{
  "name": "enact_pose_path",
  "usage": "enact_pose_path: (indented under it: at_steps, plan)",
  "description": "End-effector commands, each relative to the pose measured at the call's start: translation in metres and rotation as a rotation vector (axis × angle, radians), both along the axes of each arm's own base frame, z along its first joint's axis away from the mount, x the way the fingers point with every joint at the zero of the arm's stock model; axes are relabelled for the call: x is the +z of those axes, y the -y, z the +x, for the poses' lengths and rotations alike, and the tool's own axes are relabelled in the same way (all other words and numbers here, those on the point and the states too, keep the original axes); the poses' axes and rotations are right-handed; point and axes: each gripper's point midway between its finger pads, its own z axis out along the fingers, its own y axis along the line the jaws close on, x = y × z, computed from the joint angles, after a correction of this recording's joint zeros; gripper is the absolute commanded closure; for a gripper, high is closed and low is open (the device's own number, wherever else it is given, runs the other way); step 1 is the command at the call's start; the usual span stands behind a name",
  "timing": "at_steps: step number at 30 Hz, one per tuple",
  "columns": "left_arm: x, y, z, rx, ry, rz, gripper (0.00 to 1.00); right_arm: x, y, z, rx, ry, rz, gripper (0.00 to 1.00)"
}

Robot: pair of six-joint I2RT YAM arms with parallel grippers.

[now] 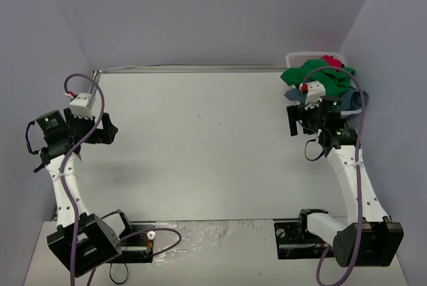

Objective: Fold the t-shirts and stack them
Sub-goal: Grab crumpled tshirt from bin with the right arm

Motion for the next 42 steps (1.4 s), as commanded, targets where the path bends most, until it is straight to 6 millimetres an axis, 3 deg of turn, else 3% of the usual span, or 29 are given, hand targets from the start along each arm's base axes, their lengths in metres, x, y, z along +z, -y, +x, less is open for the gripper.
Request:
enact_pose_path:
  at_steps: [1,4,8,9,13,16,21,26,27,35,36,39,40,42]
  plan:
    - [0.028,0.013,-0.008,-0.041,0.057,0.033,0.06,0.021,0.004,0.0,-0.035,0.055,0.003,0.0]
    - [0.036,0.021,-0.011,-0.065,0.087,0.048,0.06,0.024,-0.009,-0.005,0.031,0.071,0.039,0.0]
    - [0.048,0.038,-0.013,-0.113,0.126,0.076,0.06,-0.02,-0.02,-0.009,0.141,-0.079,0.029,0.0]
    - [0.052,0.04,-0.013,-0.113,0.134,0.086,0.06,-0.024,-0.019,-0.007,0.154,-0.107,0.014,0.0]
    - [0.059,0.055,-0.015,-0.132,0.139,0.104,0.06,-0.006,0.002,0.02,0.079,-0.089,-0.072,0.0]
    - [0.056,0.068,-0.016,-0.166,0.142,0.092,0.06,0.026,0.019,0.057,0.019,0.057,-0.156,0.0]
    - [0.052,0.06,-0.016,-0.129,0.122,0.12,0.06,0.041,0.046,0.103,-0.077,0.142,-0.287,0.0]
    - [0.046,0.058,-0.021,-0.104,0.106,0.116,0.06,0.021,0.067,0.145,-0.088,0.162,-0.348,0.0]
    - [0.045,0.057,-0.023,-0.104,0.108,0.119,0.06,0.017,0.06,0.152,-0.039,0.171,-0.327,0.0]
    - [0.037,0.052,-0.028,-0.093,0.117,0.14,0.06,-0.013,0.094,0.215,-0.174,0.175,-0.386,0.0]
    - [0.036,0.052,-0.028,-0.092,0.109,0.138,0.06,-0.025,0.096,0.223,-0.182,0.167,-0.395,0.0]
    - [0.033,0.051,-0.025,-0.091,0.097,0.134,0.06,-0.016,0.103,0.242,-0.24,0.208,-0.418,0.0]
    - [0.033,0.051,-0.025,-0.093,0.093,0.131,0.06,-0.027,0.107,0.248,-0.256,0.199,-0.423,0.0]
    - [0.031,0.051,-0.024,-0.096,0.085,0.124,0.06,-0.017,0.109,0.261,-0.275,0.23,-0.422,0.0]
